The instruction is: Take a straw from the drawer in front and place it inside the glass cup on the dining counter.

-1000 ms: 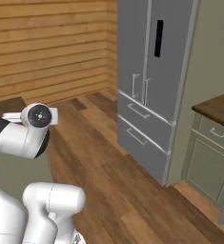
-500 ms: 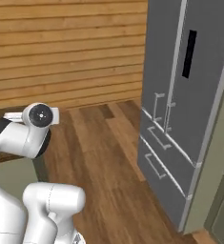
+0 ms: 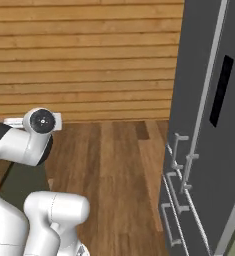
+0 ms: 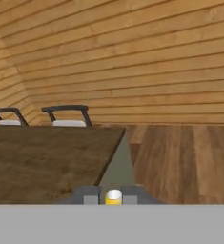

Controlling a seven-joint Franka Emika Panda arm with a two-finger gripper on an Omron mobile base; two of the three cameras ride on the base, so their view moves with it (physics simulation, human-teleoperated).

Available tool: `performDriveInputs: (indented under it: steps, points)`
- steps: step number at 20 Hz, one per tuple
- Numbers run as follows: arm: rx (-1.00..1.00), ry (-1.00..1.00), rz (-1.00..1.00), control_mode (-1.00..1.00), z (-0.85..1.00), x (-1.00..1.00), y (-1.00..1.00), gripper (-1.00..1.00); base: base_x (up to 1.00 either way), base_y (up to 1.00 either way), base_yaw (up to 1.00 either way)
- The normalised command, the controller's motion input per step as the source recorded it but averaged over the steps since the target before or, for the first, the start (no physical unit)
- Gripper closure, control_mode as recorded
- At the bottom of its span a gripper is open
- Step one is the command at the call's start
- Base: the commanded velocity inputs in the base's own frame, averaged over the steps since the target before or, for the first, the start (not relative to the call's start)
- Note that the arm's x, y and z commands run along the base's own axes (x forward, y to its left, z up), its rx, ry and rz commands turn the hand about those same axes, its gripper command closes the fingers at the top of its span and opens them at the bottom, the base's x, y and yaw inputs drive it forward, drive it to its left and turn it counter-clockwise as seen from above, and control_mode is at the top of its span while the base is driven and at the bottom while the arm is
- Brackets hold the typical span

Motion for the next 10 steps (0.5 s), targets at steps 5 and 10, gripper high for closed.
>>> performDriveInputs:
  steps: [5,10]
  points:
    - [0.00,0.00,0.00,1.00,0.00,0.00,0.00,1.00,1.00,-0.66,0.36]
    - [0.00,0.00,0.00,1.00,0.00,0.00,0.00,1.00,1.00,-0.04,0.15]
